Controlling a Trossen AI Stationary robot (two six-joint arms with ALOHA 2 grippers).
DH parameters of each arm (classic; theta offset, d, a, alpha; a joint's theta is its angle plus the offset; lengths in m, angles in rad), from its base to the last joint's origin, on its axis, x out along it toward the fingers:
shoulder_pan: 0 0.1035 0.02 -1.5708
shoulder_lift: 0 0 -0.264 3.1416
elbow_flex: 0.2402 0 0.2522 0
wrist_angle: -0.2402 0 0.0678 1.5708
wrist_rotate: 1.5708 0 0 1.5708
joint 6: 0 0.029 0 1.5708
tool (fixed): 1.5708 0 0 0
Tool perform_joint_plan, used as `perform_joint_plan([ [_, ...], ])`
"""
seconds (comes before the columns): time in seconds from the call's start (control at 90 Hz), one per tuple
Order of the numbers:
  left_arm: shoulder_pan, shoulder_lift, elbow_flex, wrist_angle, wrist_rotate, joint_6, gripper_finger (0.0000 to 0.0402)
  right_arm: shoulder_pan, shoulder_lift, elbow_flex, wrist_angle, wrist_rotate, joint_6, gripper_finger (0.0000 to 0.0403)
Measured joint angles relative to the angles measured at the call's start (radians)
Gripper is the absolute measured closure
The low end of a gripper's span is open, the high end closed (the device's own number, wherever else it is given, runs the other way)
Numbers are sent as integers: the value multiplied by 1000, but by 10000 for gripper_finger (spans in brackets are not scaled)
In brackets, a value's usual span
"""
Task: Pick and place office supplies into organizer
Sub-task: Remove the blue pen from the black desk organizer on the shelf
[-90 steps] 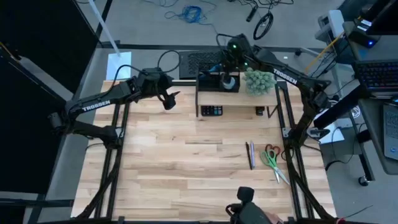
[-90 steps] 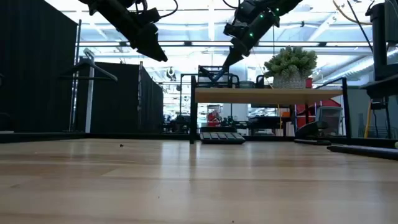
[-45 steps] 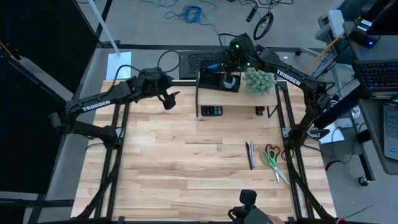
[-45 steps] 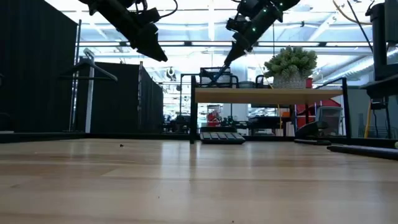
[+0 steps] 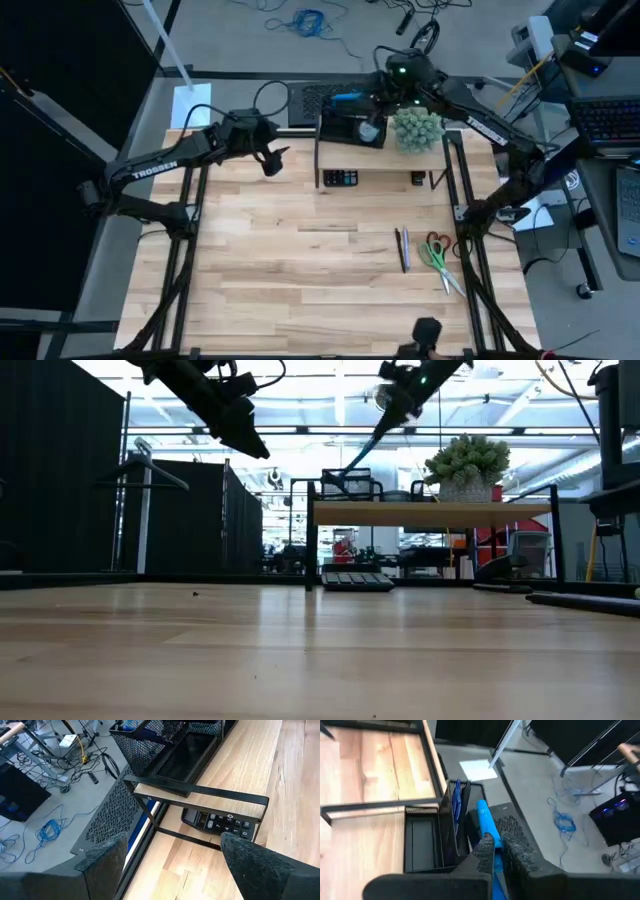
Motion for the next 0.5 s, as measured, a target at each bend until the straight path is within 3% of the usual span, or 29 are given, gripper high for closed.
perform_joint_plan([
  [0.256,0,0,0,2,0,-1,93,44,-121,2,-58,21,36,403],
  [0.5,0,0,0,-5,1,-2,93,140,-222,2,-283,9,134,403],
])
